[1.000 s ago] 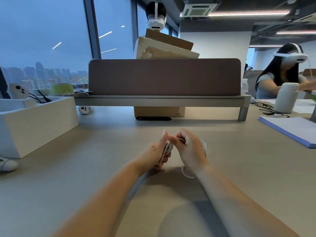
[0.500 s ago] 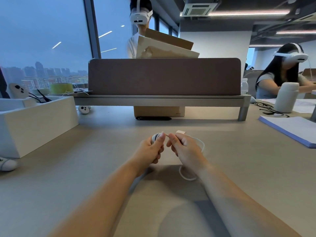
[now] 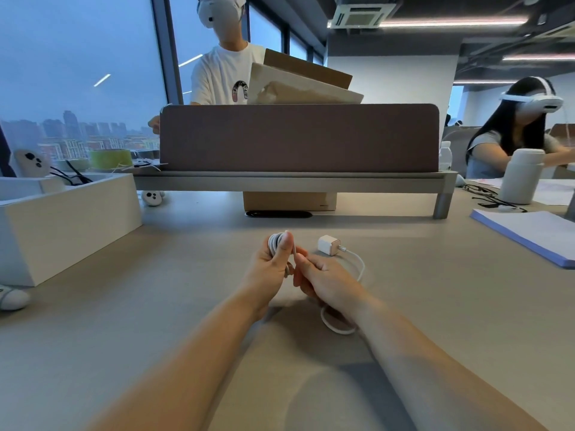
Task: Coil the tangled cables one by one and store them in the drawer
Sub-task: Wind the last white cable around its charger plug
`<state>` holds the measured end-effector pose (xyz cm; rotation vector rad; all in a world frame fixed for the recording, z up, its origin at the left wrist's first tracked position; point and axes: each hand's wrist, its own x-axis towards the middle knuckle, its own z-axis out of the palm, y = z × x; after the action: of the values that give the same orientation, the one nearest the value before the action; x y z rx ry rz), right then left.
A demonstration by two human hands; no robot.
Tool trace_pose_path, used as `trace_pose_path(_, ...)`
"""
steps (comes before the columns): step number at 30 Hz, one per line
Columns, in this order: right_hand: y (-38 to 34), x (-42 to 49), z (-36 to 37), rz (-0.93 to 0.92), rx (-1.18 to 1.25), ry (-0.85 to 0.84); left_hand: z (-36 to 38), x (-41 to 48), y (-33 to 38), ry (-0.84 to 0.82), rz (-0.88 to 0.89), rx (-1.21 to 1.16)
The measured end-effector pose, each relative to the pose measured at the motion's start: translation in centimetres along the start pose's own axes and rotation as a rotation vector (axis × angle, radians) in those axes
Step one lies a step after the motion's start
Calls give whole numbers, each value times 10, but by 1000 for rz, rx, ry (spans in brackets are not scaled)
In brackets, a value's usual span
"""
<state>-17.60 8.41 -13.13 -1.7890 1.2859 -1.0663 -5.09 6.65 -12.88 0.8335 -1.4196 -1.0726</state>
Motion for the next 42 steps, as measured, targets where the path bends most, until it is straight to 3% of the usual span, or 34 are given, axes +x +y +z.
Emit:
trace_pose_path(6, 6, 3, 4, 14, -77, -44, 0, 3, -2, 71, 41, -6)
trace_pose_path(10, 8, 2, 5, 16, -194, -71, -2, 4, -1, 72, 4, -149)
trace_pose_path(14, 8, 0, 7, 1, -481, -54, -5, 7, 2, 146, -7, -239)
trace_pose_path(18, 3, -4, 10, -217, -776, 16, -13, 17, -4, 255, 19, -72)
trace_pose_path(22, -3, -5, 10, -438, -954, 74, -20, 20, -10, 228, 107, 117)
trace_pose_path(25, -1, -4, 13, -576, -1037, 155, -23, 22, -15, 221, 79, 215)
trace_pose_path(35, -2, 3, 5, -669, -1047, 381, -34, 31, -27, 106, 76, 491)
trace_pose_path(42, -6, -1, -2, -564, -1119, 323, -34, 31, -25, 47, 46, 572)
